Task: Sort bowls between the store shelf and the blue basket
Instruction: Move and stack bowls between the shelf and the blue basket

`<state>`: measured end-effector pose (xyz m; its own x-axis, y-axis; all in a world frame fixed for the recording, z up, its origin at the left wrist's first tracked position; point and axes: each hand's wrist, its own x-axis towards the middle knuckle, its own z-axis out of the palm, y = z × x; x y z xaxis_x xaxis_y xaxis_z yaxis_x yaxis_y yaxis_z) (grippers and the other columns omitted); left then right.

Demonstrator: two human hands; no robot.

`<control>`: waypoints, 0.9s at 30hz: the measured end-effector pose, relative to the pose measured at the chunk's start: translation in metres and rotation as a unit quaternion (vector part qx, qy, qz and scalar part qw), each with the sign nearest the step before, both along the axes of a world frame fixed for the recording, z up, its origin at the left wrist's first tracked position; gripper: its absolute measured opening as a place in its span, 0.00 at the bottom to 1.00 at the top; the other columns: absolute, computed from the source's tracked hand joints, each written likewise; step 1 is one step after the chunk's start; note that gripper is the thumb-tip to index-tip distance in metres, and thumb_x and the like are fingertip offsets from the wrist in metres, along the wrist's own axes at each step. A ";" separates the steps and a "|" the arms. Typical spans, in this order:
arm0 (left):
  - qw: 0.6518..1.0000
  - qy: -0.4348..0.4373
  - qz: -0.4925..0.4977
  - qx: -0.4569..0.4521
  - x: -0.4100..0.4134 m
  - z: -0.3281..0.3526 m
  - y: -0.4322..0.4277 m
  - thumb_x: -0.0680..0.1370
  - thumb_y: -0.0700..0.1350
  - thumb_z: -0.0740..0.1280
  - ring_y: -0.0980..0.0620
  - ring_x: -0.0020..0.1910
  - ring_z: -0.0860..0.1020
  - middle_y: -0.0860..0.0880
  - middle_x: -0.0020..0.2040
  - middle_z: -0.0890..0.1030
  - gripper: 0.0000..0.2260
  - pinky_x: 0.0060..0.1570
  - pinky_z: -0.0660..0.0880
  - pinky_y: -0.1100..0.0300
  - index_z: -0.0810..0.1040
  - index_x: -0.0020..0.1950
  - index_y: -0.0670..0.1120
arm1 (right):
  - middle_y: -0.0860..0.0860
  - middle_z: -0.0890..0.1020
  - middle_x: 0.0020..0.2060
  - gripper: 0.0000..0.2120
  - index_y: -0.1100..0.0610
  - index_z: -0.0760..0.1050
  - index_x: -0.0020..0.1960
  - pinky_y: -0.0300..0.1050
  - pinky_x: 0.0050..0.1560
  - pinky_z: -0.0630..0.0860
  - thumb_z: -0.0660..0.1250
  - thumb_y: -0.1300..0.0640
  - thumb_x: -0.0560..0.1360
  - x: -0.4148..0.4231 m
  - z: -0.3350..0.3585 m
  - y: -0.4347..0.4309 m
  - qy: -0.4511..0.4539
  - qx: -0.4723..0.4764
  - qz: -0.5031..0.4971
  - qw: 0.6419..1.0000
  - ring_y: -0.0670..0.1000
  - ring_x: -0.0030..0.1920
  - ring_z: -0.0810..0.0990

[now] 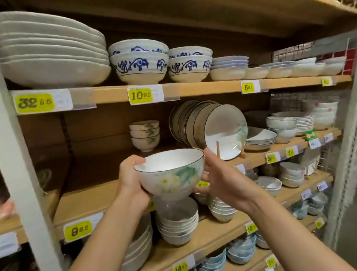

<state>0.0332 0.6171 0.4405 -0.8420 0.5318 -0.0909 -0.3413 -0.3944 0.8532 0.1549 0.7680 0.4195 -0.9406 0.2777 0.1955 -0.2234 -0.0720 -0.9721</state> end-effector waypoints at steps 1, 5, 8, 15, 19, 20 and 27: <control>1.000 0.000 -0.003 0.002 -0.012 0.005 0.005 0.71 0.43 0.58 0.34 0.49 0.81 0.37 0.43 0.85 0.15 0.55 0.76 0.41 0.80 0.48 0.38 | 0.48 0.79 0.64 0.27 0.46 0.75 0.66 0.50 0.56 0.78 0.69 0.37 0.71 -0.011 0.002 0.009 0.010 0.006 0.022 1.000 0.51 0.65 0.77; 1.000 0.000 -0.021 -0.005 -0.051 0.014 0.024 0.71 0.43 0.57 0.34 0.52 0.80 0.34 0.53 0.82 0.19 0.52 0.78 0.44 0.79 0.54 0.35 | 0.53 0.79 0.64 0.34 0.51 0.71 0.68 0.61 0.62 0.74 0.78 0.46 0.66 -0.054 0.004 0.033 0.036 0.016 0.096 0.995 0.53 0.64 0.78; 1.000 0.002 -0.023 0.022 -0.069 0.013 0.037 0.75 0.52 0.56 0.34 0.56 0.79 0.33 0.57 0.81 0.24 0.53 0.77 0.45 0.77 0.61 0.36 | 0.57 0.79 0.63 0.31 0.54 0.76 0.65 0.73 0.71 0.49 0.80 0.49 0.65 -0.082 0.002 0.047 0.057 -0.045 0.110 0.991 0.55 0.62 0.77; 0.983 0.148 -0.048 0.099 -0.102 -0.012 0.040 0.72 0.60 0.69 0.39 0.66 0.74 0.36 0.66 0.76 0.35 0.66 0.69 0.44 0.69 0.70 0.37 | 0.57 0.80 0.62 0.34 0.57 0.73 0.67 0.58 0.60 0.77 0.80 0.51 0.65 -0.132 0.005 0.079 0.073 -0.101 0.163 0.979 0.55 0.61 0.80; 0.960 0.276 0.003 -0.048 -0.117 -0.004 0.055 0.58 0.58 0.82 0.47 0.61 0.80 0.44 0.59 0.82 0.38 0.59 0.76 0.54 0.78 0.62 0.42 | 0.57 0.84 0.54 0.34 0.61 0.70 0.64 0.53 0.54 0.80 0.80 0.55 0.62 -0.170 0.020 0.094 0.052 -0.133 0.155 0.978 0.55 0.58 0.82; 0.960 0.271 0.034 -0.064 -0.124 0.001 0.059 0.55 0.58 0.83 0.48 0.58 0.81 0.45 0.55 0.84 0.35 0.58 0.76 0.54 0.83 0.55 0.42 | 0.56 0.86 0.50 0.32 0.62 0.72 0.61 0.53 0.55 0.80 0.79 0.55 0.62 -0.179 0.025 0.098 0.042 -0.129 0.152 0.979 0.55 0.56 0.83; 0.972 0.223 0.057 -0.037 -0.181 0.032 0.078 0.47 0.53 0.85 0.50 0.61 0.78 0.50 0.57 0.83 0.44 0.63 0.72 0.52 0.76 0.61 0.48 | 0.52 0.84 0.53 0.20 0.55 0.78 0.58 0.45 0.54 0.79 0.76 0.53 0.68 -0.246 0.066 0.117 0.032 0.032 0.111 0.993 0.51 0.56 0.82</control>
<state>-0.1474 0.6950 0.4725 -0.8596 0.4387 0.2621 0.1117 -0.3392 0.9341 -0.0908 0.8852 0.4853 -0.9622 0.0508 0.2674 -0.2703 -0.0638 -0.9607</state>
